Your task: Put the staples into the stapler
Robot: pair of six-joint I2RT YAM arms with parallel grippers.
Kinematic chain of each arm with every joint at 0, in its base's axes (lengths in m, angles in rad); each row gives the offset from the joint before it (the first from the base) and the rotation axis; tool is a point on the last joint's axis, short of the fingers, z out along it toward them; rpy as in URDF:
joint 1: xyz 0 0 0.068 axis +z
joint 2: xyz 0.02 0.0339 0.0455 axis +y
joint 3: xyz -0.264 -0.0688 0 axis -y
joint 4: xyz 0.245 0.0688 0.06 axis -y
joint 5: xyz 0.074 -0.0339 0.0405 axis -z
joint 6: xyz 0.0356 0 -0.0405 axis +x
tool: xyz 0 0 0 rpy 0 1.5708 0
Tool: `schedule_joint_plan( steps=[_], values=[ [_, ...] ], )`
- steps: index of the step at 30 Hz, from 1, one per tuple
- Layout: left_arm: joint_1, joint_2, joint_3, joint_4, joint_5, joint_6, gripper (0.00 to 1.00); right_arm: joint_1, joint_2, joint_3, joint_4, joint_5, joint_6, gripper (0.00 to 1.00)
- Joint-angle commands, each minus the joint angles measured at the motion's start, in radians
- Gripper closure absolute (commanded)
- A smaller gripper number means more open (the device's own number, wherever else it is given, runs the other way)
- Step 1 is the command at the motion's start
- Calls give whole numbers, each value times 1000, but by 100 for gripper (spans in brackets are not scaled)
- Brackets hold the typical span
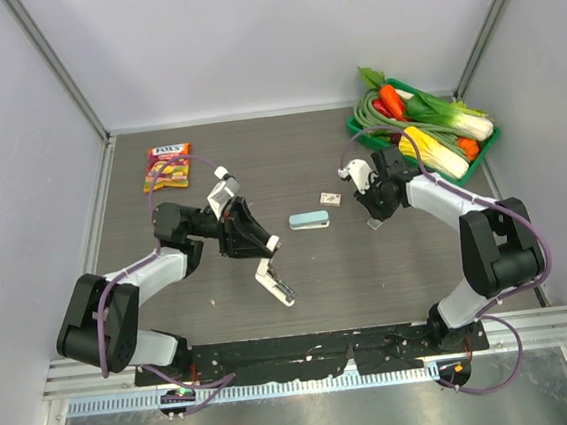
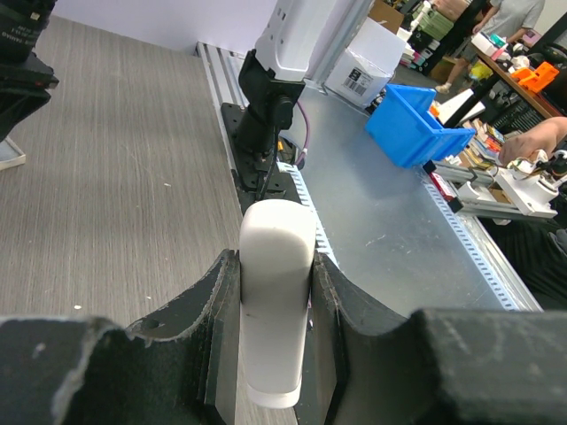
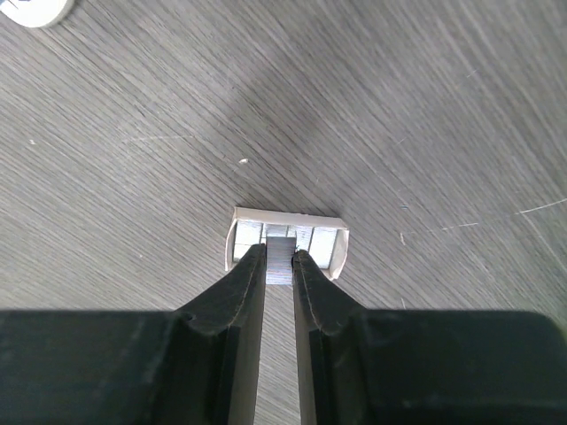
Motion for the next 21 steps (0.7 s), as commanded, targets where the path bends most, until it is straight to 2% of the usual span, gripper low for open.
schedule_joint_plan(
  steps=[1,6,13,21],
  values=[
    [-4,-9,1,214,-6,22,100,-4,-67,38,10,-19,18,78],
    [-4,-13,6,214,-7,31,100,-4,-143,47,-18,-76,51,78],
    [-1,28,67,213,-59,25,100,-5,-320,84,-41,-307,163,77],
    [1,208,216,246,-246,-48,100,-2,-455,32,144,-548,355,75]
  ],
)
